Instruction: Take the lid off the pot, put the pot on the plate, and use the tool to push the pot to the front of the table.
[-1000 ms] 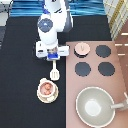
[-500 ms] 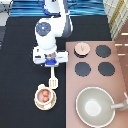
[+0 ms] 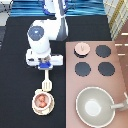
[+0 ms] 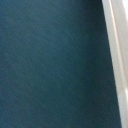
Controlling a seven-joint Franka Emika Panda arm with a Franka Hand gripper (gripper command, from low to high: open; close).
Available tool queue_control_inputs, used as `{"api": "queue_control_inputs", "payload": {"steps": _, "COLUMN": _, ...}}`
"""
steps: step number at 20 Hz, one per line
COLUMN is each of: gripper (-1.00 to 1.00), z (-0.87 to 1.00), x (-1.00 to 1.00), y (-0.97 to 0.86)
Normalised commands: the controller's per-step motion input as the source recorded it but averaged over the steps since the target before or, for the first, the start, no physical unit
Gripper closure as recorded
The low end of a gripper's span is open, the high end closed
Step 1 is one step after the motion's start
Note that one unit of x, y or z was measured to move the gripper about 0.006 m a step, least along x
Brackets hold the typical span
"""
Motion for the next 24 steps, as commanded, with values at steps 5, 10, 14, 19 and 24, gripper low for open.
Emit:
{"api": "queue_control_inputs", "payload": {"steps": 5, "gripper": 1.00, "z": 0.08, "x": 0.61, "y": -0.36}}
{"api": "queue_control_inputs", "payload": {"steps": 10, "gripper": 1.00, "z": 0.19, "x": 0.98, "y": 0.18}}
{"api": "queue_control_inputs", "payload": {"steps": 14, "gripper": 1.00, "z": 0.34, "x": 0.79, "y": 0.38}}
{"api": "queue_control_inputs", "payload": {"steps": 19, "gripper": 1.00, "z": 0.41, "x": 0.81, "y": 0.39}}
{"api": "queue_control_inputs", "payload": {"steps": 24, "gripper": 1.00, "z": 0.41, "x": 0.98, "y": 0.18}}
